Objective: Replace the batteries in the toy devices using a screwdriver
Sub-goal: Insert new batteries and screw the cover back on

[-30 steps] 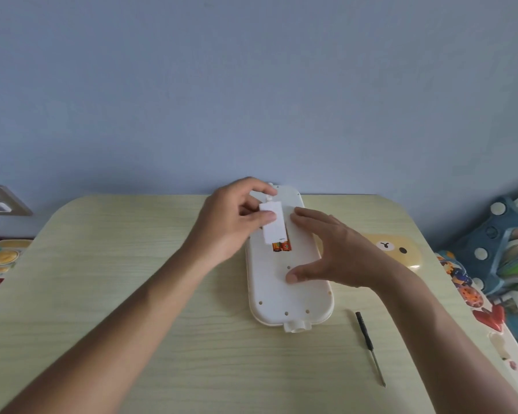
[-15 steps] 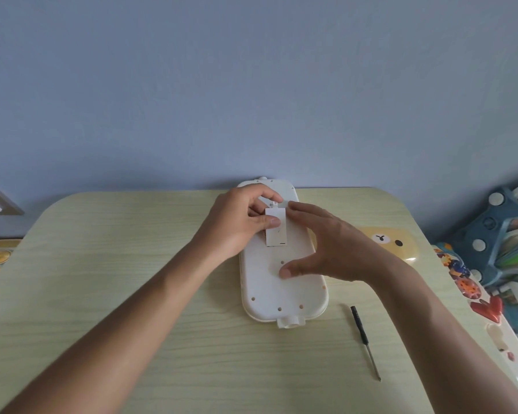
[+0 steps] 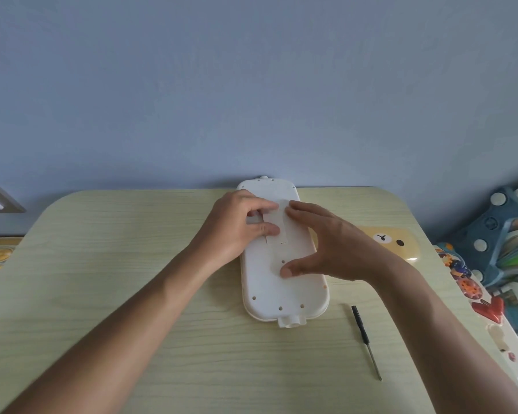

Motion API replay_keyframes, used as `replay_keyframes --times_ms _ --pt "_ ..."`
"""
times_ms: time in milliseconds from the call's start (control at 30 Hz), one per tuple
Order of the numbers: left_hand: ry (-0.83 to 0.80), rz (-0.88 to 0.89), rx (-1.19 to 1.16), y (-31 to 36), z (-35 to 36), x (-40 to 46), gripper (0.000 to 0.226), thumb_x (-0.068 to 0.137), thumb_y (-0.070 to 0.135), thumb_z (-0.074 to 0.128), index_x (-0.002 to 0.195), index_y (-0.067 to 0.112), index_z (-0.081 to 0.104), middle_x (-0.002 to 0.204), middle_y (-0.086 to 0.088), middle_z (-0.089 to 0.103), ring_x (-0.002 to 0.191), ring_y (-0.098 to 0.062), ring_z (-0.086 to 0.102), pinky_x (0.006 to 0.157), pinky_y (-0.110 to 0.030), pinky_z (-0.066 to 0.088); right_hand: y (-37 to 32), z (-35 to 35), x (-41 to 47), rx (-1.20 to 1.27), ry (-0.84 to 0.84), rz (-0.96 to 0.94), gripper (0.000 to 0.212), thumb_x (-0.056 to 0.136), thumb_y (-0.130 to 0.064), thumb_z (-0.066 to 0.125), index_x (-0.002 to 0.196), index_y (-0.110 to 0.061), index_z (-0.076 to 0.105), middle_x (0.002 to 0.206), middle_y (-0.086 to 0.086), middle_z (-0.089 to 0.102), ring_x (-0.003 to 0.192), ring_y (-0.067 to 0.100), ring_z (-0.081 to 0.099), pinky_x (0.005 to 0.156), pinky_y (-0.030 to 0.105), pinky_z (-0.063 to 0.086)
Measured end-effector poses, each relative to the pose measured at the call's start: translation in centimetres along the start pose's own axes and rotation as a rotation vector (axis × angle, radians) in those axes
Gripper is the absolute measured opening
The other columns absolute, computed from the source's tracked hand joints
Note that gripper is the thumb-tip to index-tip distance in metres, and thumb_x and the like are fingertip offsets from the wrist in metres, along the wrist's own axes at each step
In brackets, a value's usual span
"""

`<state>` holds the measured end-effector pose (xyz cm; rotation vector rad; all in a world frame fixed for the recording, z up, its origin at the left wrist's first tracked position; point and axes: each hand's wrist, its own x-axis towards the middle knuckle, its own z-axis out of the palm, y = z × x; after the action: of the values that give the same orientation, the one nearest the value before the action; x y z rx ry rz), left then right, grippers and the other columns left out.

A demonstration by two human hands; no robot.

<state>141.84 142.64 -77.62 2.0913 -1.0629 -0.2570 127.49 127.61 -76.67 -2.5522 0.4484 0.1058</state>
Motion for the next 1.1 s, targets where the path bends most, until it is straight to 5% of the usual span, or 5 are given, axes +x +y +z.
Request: replay_keyframes --times_ms 400,633,733,833,1100 --pt "0.133 0.187 0.224 -0.2 0.7 -1.6 0.026 0.077 0.035 0.081 0.098 0.020 0.081 0.098 0.008 0.071 0.104 -0.013 0.053 0.089 0.001 0.027 0.2 0.2 0.0 0.017 0.019 -0.013 0.122 0.054 -0.071 0.081 0.157 -0.032 0.029 0.163 -0.025 0.020 0.150 0.006 0.024 0.122 0.034 0.025" --pt "0.125 0.212 0.264 -0.3 0.6 -1.9 0.025 0.081 0.037 0.078 0.102 0.022 0.080 0.101 0.009 0.071 0.102 -0.017 0.054 0.093 -0.014 0.034 -0.3 -0.4 -1.5 0.031 0.070 -0.080 0.104 0.066 -0.060 0.082 0.154 -0.028 0.038 0.161 -0.018 0.031 0.150 -0.002 0.019 0.125 0.030 0.015" --pt "0.120 0.199 0.254 -0.3 0.7 -2.1 0.024 0.083 0.034 0.077 0.104 0.022 0.078 0.107 0.008 0.068 0.107 -0.016 0.053 0.098 -0.018 0.035 0.0 -1.6 -4.7 0.039 0.205 -0.083 0.059 0.075 -0.048 0.080 0.130 -0.035 0.063 0.131 -0.025 0.057 0.120 -0.010 0.051 0.098 0.009 0.037" --pt "0.114 0.152 0.183 -0.2 0.9 -2.2 0.020 0.085 0.029 0.075 0.104 0.026 0.077 0.123 0.008 0.061 0.120 -0.012 0.050 0.106 -0.022 0.032 -0.1 -3.0 -8.6 0.011 0.243 0.062 0.015 0.079 -0.044 0.077 0.084 -0.035 0.066 0.087 -0.016 0.067 0.080 0.000 0.062 0.071 0.019 0.052" --pt "0.095 0.088 0.072 -0.5 1.3 -1.8 0.031 0.083 0.022 0.073 0.114 0.022 0.069 0.127 0.011 0.059 0.130 -0.011 0.045 0.106 -0.016 0.027 -0.8 -1.0 -12.0 -0.046 -0.061 0.481 0.031 0.080 -0.047 0.078 0.078 -0.019 0.065 0.069 -0.002 0.065 0.059 0.011 0.057 0.064 0.032 0.058"
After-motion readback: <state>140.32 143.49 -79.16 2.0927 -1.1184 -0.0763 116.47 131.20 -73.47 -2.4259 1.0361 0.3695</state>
